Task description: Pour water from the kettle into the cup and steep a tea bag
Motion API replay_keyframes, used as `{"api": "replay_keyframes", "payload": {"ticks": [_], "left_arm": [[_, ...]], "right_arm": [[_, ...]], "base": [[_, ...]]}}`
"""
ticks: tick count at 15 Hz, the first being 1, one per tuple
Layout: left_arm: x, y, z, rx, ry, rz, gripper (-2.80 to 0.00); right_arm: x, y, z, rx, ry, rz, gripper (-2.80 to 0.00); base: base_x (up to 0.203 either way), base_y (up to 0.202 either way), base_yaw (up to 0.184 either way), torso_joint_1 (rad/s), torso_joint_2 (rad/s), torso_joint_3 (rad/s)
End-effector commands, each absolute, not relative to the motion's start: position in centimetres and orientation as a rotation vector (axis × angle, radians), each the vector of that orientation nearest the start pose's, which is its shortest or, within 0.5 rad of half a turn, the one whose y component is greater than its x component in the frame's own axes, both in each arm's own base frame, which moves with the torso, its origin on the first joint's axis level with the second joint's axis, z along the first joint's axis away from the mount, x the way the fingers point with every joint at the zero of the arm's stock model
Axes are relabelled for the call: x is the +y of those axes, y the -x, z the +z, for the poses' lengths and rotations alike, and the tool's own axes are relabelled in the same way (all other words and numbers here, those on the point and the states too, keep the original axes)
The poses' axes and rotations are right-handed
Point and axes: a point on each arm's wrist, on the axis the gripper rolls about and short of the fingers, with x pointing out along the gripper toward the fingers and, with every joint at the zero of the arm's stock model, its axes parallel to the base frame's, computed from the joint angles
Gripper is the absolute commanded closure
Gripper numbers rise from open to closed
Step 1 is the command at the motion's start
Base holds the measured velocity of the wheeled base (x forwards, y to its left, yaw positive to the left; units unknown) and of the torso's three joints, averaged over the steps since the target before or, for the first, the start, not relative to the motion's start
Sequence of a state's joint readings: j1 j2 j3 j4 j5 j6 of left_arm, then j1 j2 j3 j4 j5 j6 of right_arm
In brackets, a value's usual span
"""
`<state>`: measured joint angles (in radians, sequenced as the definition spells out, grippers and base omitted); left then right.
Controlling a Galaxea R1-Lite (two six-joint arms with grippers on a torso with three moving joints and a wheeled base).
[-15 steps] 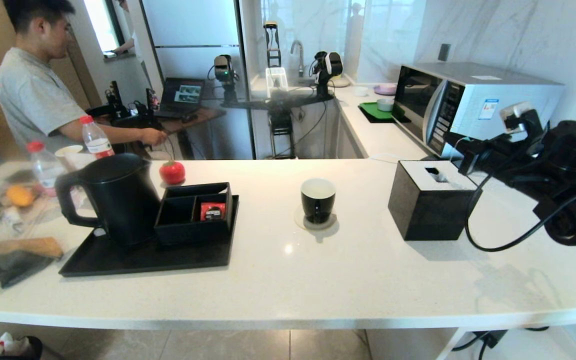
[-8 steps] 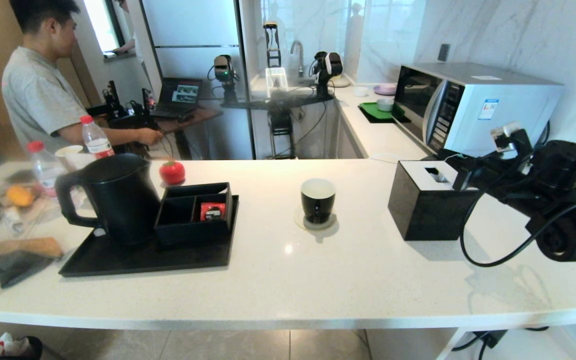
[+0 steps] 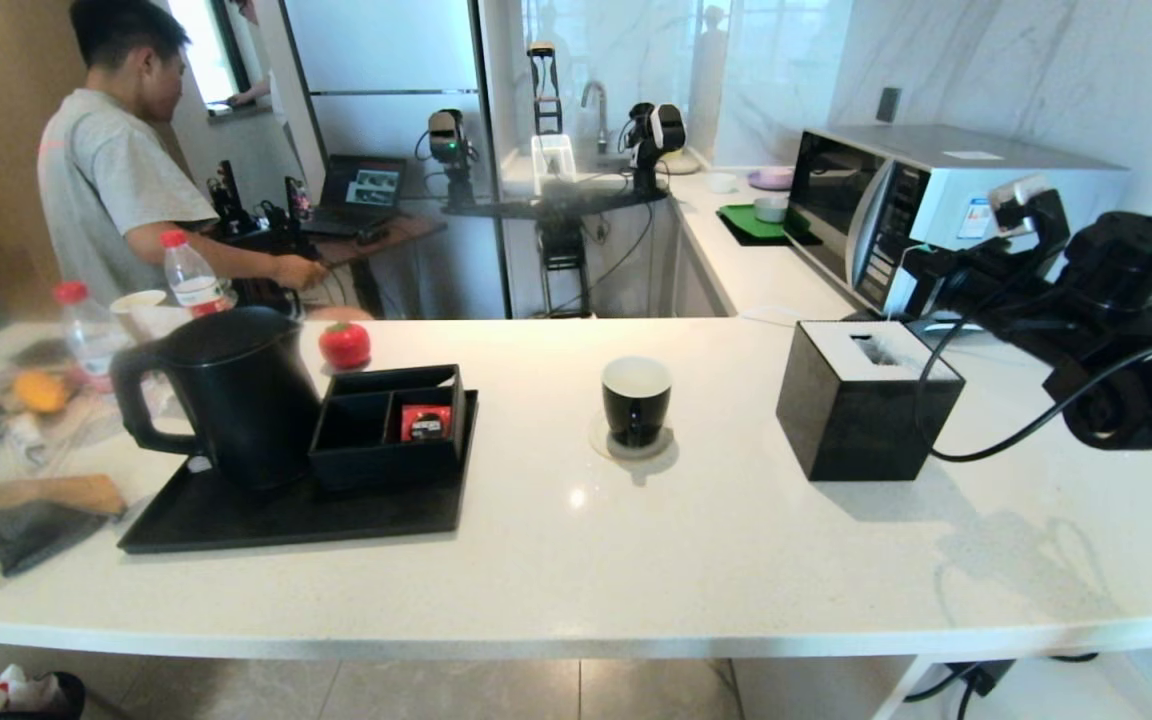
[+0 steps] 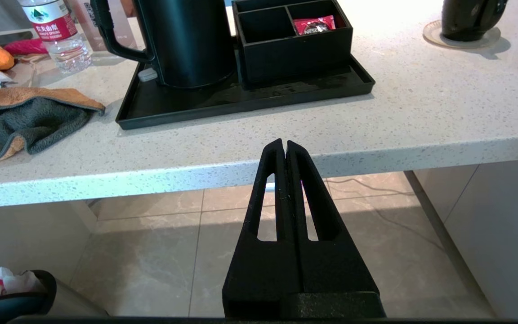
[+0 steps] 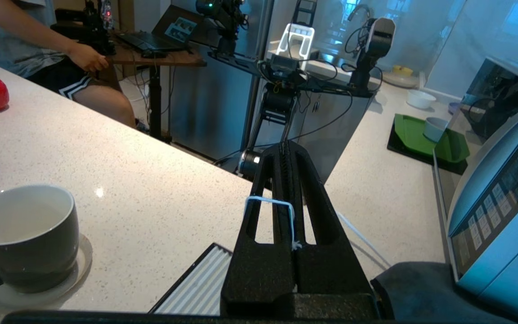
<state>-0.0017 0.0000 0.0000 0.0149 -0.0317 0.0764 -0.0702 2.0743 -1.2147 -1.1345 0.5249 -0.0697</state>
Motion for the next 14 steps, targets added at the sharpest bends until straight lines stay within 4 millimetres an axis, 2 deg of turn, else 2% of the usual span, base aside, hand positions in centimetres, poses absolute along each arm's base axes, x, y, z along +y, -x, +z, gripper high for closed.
{"api": "replay_keyframes", "payload": {"ticks": [1,3,5,9,11,14], "left_arm": [[-0.1,2.3,7.4,0.014,-0.076,-0.034,0.0],[-0.1,2.3,7.4,0.014,-0.076,-0.034,0.0],[-0.1,2.3,7.4,0.014,-0.076,-0.034,0.0],[-0.1,2.3,7.4,0.014,-0.076,-0.034,0.0],[-0.1,2.3,7.4,0.014,-0.076,-0.034,0.0],[-0.1,2.3,7.4,0.014,-0.076,-0.034,0.0]], "right_arm": [[-1.8,-41.4,21.7,-0.317,0.162,0.444,0.0],[-1.8,-41.4,21.7,-0.318,0.162,0.443,0.0],[-1.8,-41.3,20.7,-0.295,0.157,0.443,0.0],[-1.6,-40.0,15.8,-0.2,0.153,0.448,0.0],[-1.4,-39.4,14.1,-0.185,0.154,0.454,0.0],[-1.4,-39.6,13.9,-0.182,0.153,0.454,0.0]], "base": [[0.0,0.0,0.0,0.0,0.0,0.0],[0.0,0.0,0.0,0.0,0.0,0.0],[0.0,0.0,0.0,0.0,0.0,0.0],[0.0,0.0,0.0,0.0,0.0,0.0],[0.0,0.0,0.0,0.0,0.0,0.0],[0.0,0.0,0.0,0.0,0.0,0.0]]}}
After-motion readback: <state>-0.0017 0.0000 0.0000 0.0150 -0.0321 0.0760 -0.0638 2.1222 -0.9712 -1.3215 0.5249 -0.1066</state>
